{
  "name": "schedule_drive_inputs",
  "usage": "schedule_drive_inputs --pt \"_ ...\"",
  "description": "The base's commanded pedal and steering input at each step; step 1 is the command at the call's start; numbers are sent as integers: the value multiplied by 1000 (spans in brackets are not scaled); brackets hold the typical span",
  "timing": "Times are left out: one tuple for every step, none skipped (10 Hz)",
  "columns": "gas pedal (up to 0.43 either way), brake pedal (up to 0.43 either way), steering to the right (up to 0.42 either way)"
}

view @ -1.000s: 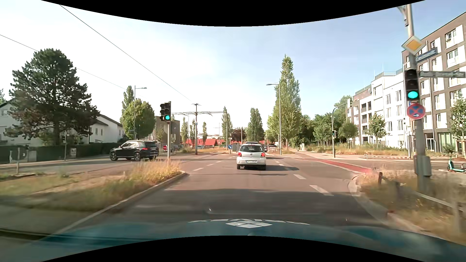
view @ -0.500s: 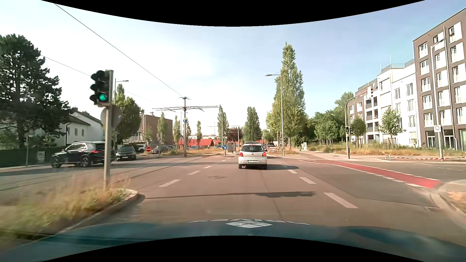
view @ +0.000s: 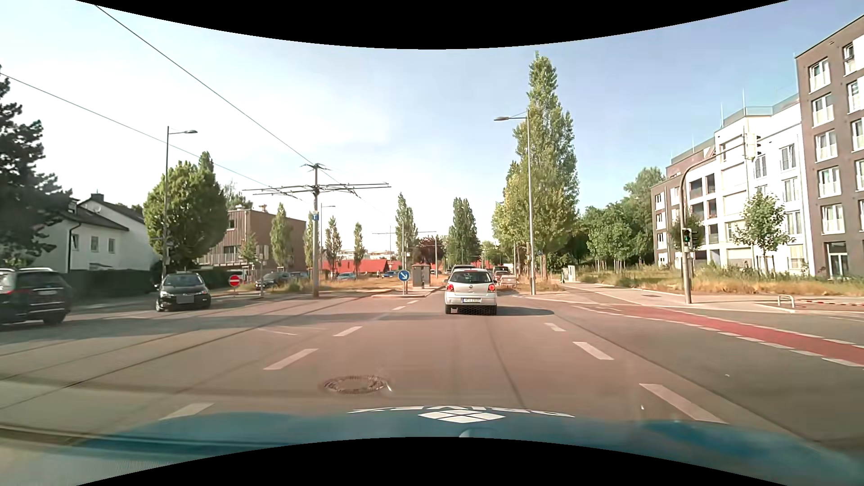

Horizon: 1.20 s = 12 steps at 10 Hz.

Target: Follow the waypoints while adhering to traffic rules and regulations

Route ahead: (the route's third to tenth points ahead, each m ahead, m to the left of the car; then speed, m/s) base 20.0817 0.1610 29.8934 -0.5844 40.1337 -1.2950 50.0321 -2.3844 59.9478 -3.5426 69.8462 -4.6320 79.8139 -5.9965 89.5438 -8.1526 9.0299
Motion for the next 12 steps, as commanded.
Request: schedule_drive_inputs --pt "177 0 12" --pt "177 0 12" --pt "177 0 12" --pt "177 0 12" --pt "177 0 11" --pt "189 0 10" --pt "189 0 10" --pt "189 0 10" --pt "189 0 12" --pt "189 0 12" --pt "189 0 12" --pt "189 0 12"
